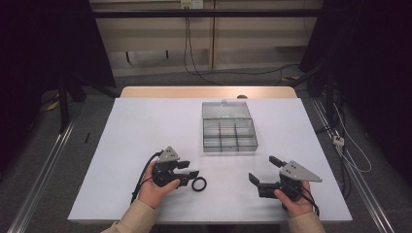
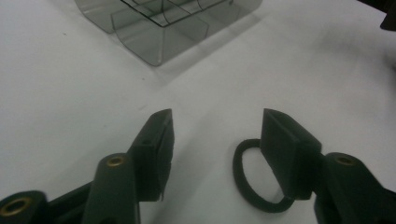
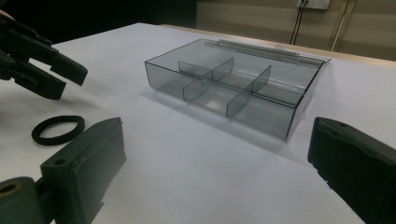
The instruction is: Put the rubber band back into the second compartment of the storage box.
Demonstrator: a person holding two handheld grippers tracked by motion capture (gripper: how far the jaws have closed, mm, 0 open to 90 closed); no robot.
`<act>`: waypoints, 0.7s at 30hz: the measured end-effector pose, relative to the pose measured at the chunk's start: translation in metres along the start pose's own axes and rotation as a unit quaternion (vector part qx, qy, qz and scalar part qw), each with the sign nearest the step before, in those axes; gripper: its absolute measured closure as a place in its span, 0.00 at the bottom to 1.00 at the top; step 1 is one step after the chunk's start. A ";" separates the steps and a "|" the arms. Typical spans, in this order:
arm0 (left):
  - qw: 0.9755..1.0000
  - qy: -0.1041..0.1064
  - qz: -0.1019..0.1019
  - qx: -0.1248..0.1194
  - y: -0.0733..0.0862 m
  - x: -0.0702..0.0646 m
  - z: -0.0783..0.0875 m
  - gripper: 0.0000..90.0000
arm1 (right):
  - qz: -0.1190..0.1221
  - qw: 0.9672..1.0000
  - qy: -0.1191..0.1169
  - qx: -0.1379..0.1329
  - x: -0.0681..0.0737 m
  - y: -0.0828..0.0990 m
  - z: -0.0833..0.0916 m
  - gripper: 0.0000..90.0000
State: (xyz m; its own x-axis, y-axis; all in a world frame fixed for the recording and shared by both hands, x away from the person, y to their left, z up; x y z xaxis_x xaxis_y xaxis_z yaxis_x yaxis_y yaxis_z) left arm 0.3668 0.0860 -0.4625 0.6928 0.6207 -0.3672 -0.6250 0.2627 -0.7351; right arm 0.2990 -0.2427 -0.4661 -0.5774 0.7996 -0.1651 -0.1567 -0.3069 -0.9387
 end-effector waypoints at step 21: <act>0.999 -0.037 0.019 -0.024 0.004 0.036 0.044 0.16 | 0.007 0.999 -0.042 0.026 0.014 -0.009 -0.026 0.05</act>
State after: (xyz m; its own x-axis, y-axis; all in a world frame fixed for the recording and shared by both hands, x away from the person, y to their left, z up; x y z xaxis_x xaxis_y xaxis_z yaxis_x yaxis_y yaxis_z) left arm 0.3738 0.1421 -0.4536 0.6396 0.6829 -0.3529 -0.6308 0.2040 -0.7487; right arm 0.3133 -0.2155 -0.4677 -0.6447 0.7494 -0.1506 -0.1887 -0.3470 -0.9187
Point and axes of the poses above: each handheld gripper's, and its own axes: z roughly backward along the jaws, y roughly out of its underside, x roughly to its left, the point moved 3 cm from there along -z, roughly forward along the jaws, and after that the axes turned 13 degrees about z, right-handed, at the moved point
